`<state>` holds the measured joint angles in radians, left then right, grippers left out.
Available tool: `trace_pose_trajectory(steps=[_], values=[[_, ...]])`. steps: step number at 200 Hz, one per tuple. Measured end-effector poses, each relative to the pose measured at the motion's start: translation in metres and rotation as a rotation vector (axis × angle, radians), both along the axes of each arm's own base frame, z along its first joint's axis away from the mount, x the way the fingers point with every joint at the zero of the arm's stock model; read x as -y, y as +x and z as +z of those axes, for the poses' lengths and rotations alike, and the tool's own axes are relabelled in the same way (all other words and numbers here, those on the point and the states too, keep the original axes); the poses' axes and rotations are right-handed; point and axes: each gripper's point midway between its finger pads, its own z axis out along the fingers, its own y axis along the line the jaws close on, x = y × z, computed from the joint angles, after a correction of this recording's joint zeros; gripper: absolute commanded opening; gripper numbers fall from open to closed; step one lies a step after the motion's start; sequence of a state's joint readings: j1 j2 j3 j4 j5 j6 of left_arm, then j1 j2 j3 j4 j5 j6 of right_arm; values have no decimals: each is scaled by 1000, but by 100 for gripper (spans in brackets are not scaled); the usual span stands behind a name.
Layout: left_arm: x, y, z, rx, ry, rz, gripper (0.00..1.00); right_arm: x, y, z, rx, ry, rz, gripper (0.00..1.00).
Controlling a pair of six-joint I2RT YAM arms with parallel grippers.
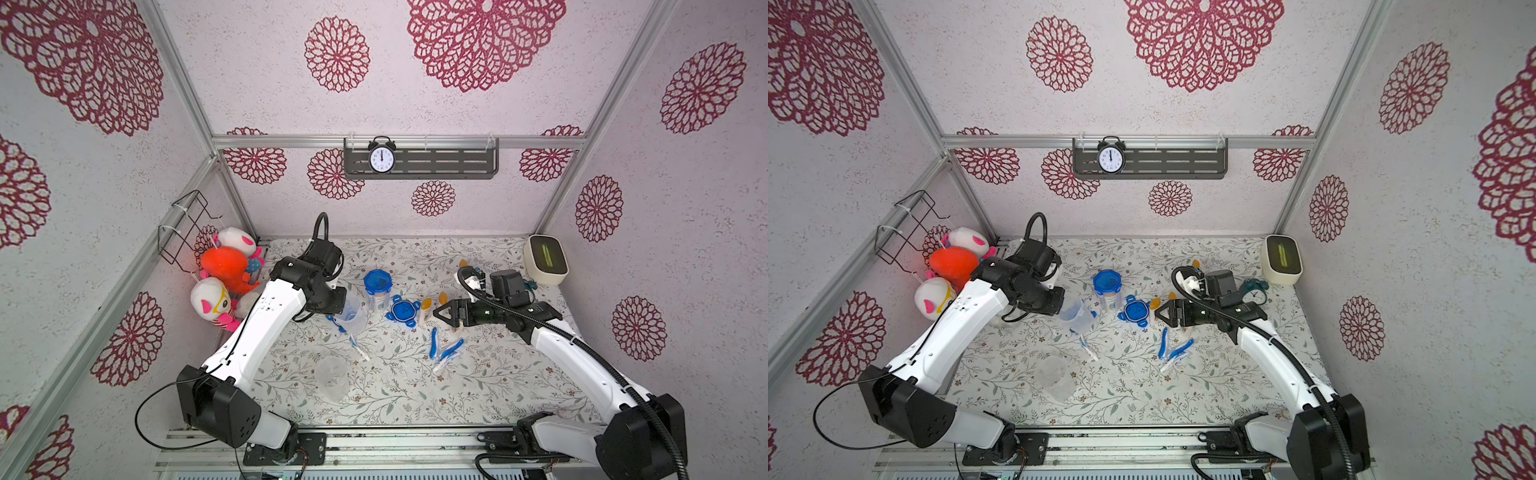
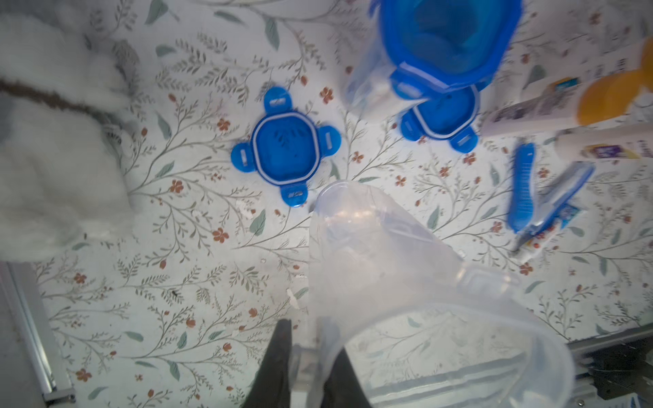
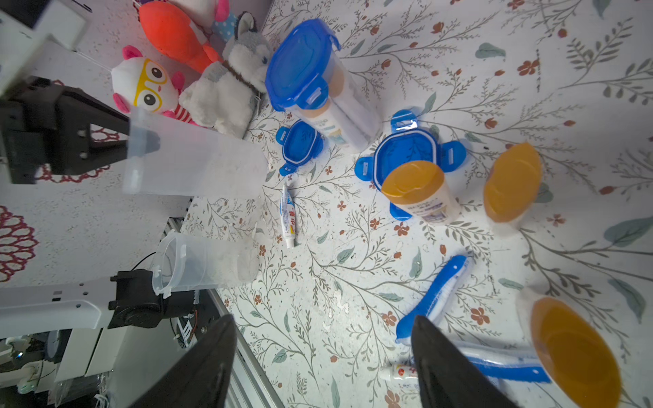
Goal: Pack away toiletry kits
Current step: Place the container at the center of the board.
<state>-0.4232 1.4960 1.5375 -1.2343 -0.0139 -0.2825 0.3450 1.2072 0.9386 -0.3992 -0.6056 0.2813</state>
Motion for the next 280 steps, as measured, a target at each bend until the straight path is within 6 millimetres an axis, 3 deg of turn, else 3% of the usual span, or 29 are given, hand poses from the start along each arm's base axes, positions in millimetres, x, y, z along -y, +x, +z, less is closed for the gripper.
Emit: trace_pose_trajectory(steps=[23,67,113,134,152,165,209,230,262,280], values=[[29,5,-5,-14,-8,-67,5,13,6,-8,-4,-61,-59,80],[64,12,-60,-154,45,-144,7,33,20,-9,42,-164,-133,82],[80,22,-73,-177,44,-183,10,39,33,-15,85,-237,-128,81],[83,24,-77,-185,48,-197,11,41,40,-19,106,-263,-127,76],[87,25,-83,-196,55,-212,12,43,43,-20,126,-284,-127,66],[90,24,-87,-206,59,-223,14,44,44,-22,132,-294,-128,62],[95,20,-97,-237,68,-258,19,56,37,-43,101,-362,-142,62],[97,19,-97,-238,64,-269,29,62,33,-52,79,-396,-153,62],[98,19,-97,-235,63,-286,53,65,31,-57,81,-419,-141,59],[98,20,-96,-230,61,-287,60,64,33,-60,84,-427,-129,55]])
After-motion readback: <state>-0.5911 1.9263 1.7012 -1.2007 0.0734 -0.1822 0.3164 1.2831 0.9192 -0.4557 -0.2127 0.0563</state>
